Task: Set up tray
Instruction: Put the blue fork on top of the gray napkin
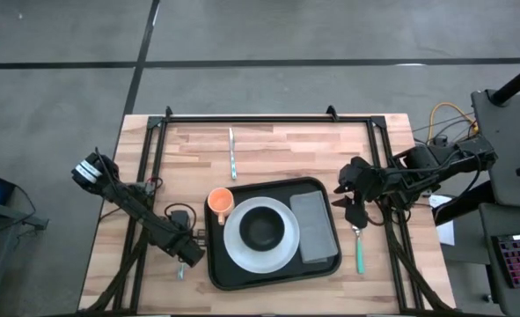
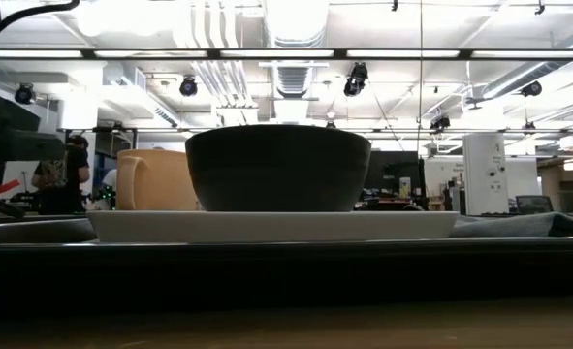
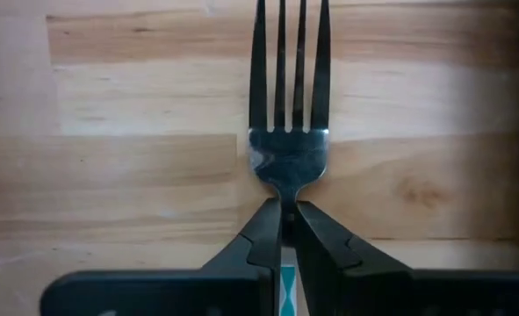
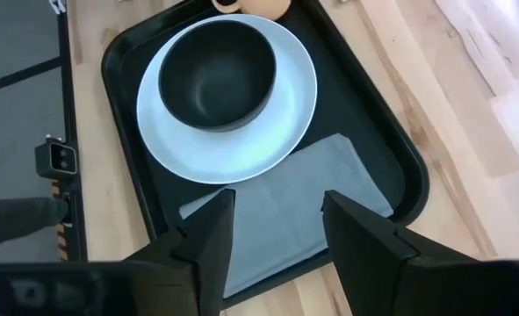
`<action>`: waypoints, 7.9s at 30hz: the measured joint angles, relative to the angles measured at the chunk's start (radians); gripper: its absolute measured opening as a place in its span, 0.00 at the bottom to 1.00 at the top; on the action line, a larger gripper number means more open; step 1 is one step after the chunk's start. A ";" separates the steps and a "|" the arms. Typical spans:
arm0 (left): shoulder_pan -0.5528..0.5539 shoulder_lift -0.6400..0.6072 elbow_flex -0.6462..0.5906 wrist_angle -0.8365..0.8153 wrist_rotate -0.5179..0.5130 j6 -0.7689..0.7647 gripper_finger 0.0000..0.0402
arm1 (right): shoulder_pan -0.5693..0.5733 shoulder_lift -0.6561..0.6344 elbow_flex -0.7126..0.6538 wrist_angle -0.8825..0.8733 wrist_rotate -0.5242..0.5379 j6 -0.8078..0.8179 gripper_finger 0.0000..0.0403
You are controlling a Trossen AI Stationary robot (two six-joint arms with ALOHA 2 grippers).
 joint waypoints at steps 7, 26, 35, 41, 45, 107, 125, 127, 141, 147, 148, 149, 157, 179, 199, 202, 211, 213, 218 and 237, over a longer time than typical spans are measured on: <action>0.003 -0.003 0.110 -0.186 -0.042 0.008 0.01 | 0.000 0.000 0.000 0.002 0.002 0.000 0.37; 0.147 0.020 0.836 -0.702 -0.683 0.228 0.00 | 0.000 -0.015 0.000 0.213 0.067 -0.040 0.33; 0.290 0.154 1.177 -0.640 -1.010 0.634 0.00 | 0.054 -0.014 -0.005 0.265 0.350 -0.022 0.30; 0.332 0.302 1.421 -0.537 -1.119 0.892 0.00 | 0.116 -0.014 -0.018 0.273 0.568 0.069 0.32; 0.349 0.422 1.561 -0.462 -1.168 1.007 0.00 | 0.151 -0.014 -0.059 0.395 0.644 0.072 0.35; 0.404 0.422 1.341 0.415 -1.118 1.525 0.01 | -0.005 -0.027 -0.386 1.018 0.442 -0.195 0.36; 0.408 0.423 1.326 0.455 -1.084 1.565 0.00 | 0.015 -0.071 -0.388 0.987 0.428 -0.239 0.34; 0.408 0.423 1.326 0.463 -1.084 1.565 0.00 | 0.015 -0.073 -0.388 0.985 0.430 -0.249 0.33; 0.400 0.423 1.326 0.475 -1.012 1.602 0.00 | 0.028 -0.194 -0.388 0.876 0.388 -0.251 0.35; 0.399 0.423 1.326 0.488 -0.915 1.602 0.00 | 0.030 -0.176 -0.406 0.844 0.321 -0.239 0.46; 0.397 0.422 1.326 0.489 -0.913 1.602 0.00 | 0.029 -0.169 -0.410 0.842 0.322 -0.229 0.47; 0.395 0.421 1.326 0.490 -0.911 1.602 0.00 | 0.028 -0.164 -0.411 0.840 0.322 -0.218 0.48; 0.379 0.407 1.326 0.494 -0.883 1.602 0.00 | 0.039 -0.163 -0.416 0.812 0.264 -0.172 0.50; 0.336 0.336 1.326 -0.097 -0.856 1.612 0.08 | -0.204 -0.093 -0.767 0.775 -0.050 -0.128 0.50; 0.261 0.282 1.325 -0.422 -0.831 1.391 0.18 | 0.021 0.279 -0.664 0.694 0.379 -0.120 0.50; 0.260 0.279 1.325 -0.441 -0.831 1.380 0.18 | 0.031 0.320 -0.668 0.693 0.406 -0.122 0.50; 0.256 0.276 1.325 -0.444 -0.831 1.380 0.18 | 0.029 0.379 -0.674 0.714 0.432 -0.123 0.50; 0.254 0.276 1.325 -0.444 -0.831 1.380 0.18 | 0.029 0.403 -0.678 0.719 0.431 -0.122 0.50; 0.248 0.275 1.325 -0.444 -0.831 1.380 0.18 | 0.028 0.458 -0.678 0.751 0.432 -0.143 0.50; 0.223 0.275 1.325 -0.445 -0.831 1.384 0.18 | 0.009 0.350 -0.678 0.739 0.501 -0.187 0.36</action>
